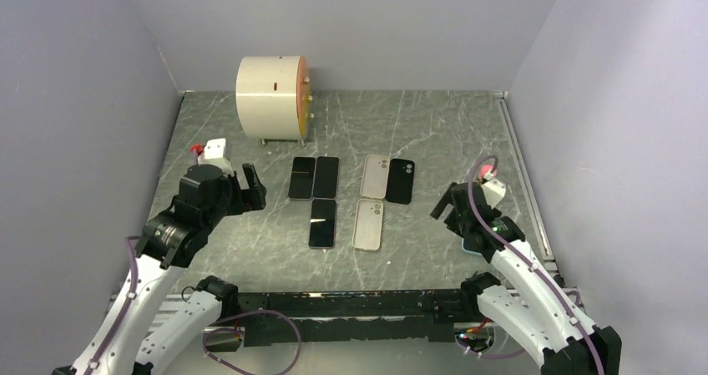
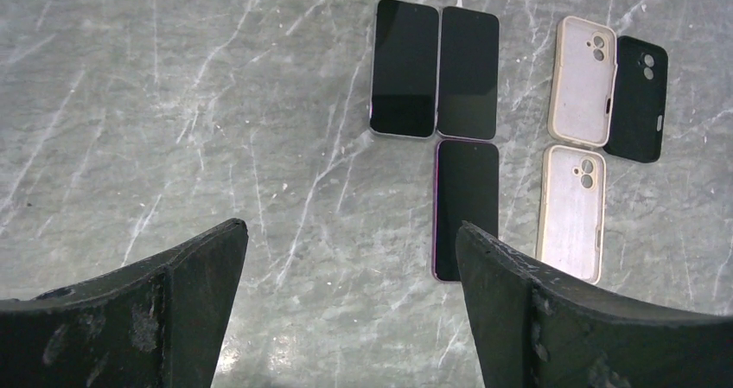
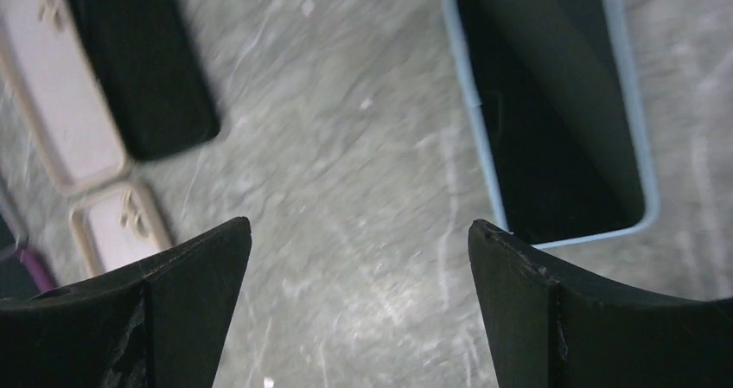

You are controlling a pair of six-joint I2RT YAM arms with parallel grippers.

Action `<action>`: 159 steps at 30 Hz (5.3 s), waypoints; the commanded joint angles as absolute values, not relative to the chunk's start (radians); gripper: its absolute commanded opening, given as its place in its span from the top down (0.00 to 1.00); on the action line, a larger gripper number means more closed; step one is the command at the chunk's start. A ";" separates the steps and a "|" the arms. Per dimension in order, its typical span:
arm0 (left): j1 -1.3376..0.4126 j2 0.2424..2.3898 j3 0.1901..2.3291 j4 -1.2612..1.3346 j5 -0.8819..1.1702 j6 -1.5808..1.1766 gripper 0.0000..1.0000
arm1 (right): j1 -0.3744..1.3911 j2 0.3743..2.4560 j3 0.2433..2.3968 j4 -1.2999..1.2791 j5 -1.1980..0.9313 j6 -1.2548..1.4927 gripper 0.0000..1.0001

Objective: Take the phone out of the phone case
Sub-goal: Pick up the phone at the center of the board.

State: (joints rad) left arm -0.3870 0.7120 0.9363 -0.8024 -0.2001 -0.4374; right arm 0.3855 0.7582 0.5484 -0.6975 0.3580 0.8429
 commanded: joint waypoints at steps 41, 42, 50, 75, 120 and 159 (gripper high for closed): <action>-0.489 0.549 0.930 -0.831 -0.399 -0.418 0.06 | -0.352 1.079 0.424 -0.307 -0.119 0.627 0.01; -0.489 0.549 0.931 -0.831 -0.399 -0.418 0.06 | -0.334 1.083 0.427 -0.310 -0.116 0.629 0.01; -0.488 0.551 0.931 -0.831 -0.397 -0.417 0.06 | -0.136 1.159 0.513 -0.422 0.057 0.659 0.01; -0.489 0.552 0.930 -0.833 -0.399 -0.416 0.06 | 0.076 1.376 0.628 -0.650 0.120 0.690 0.11; -0.450 0.864 0.847 -0.501 0.328 -0.740 0.06 | 0.390 0.500 0.167 -0.057 -0.117 0.920 1.00; -0.868 1.587 1.006 0.105 0.156 -0.838 0.16 | 0.707 0.748 0.177 0.485 -0.003 0.719 1.00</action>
